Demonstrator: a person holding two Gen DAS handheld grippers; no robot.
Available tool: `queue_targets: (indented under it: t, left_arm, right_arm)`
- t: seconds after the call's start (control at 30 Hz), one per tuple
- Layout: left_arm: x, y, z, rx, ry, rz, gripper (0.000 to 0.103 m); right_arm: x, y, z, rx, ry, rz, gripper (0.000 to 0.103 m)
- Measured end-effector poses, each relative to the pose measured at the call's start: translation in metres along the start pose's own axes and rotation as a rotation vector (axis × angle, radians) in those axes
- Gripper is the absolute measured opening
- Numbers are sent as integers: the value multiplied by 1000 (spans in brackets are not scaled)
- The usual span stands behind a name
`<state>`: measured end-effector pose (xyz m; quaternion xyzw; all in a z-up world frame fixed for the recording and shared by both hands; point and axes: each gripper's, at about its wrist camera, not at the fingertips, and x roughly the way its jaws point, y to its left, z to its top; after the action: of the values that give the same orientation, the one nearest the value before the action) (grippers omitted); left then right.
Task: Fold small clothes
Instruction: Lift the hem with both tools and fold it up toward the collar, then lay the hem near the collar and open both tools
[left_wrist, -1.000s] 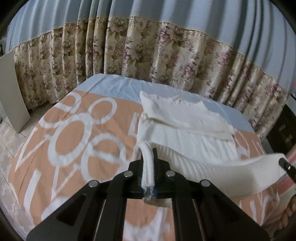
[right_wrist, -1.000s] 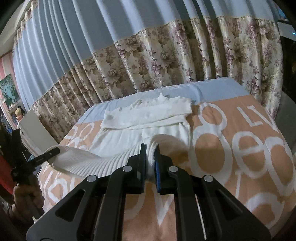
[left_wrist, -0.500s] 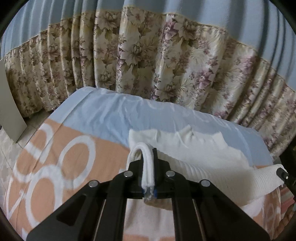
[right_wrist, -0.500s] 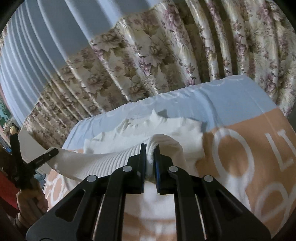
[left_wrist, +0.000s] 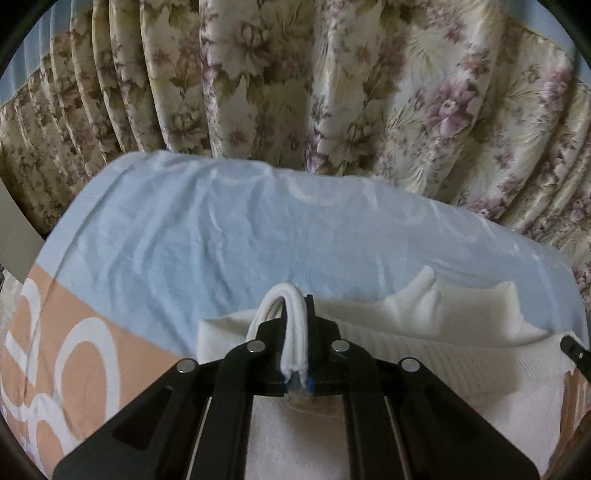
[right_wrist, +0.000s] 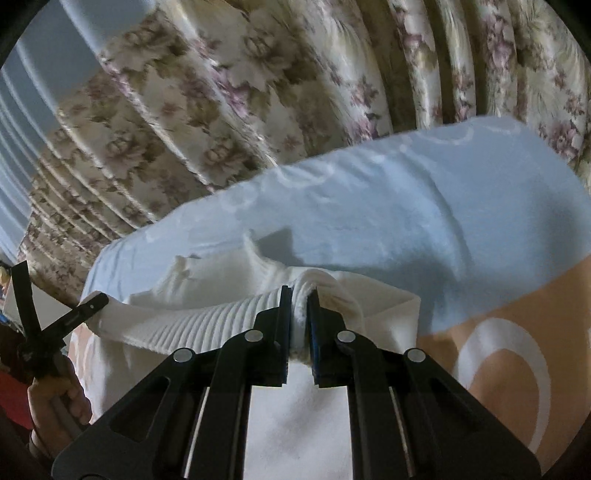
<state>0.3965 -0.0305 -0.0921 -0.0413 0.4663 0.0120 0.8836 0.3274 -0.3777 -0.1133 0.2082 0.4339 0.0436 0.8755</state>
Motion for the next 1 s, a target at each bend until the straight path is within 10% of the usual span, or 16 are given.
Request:
queue_targets:
  t: [0.23,0.4,0.5,0.7,1.0]
  left_arm:
    - [8,3,19,-35,42,-14,13]
    - [-12,2,29,-42,21,-38,27]
    - [-34,4,38,-44,-42,0,95]
    - [-48,9,44,16,-33,42,95]
    - [-49,28,-31,7,14,31,95]
  right_arm:
    - [4,-12,19,104,-48,-10,38]
    - [-16,10,32,3,-104,-26,38]
    - [-24,14,35,-12,-114,-26,38]
    - [-38,14,24,-26,-114,-25,38]
    - [-53,-16,-11,-44,-73,-73,38]
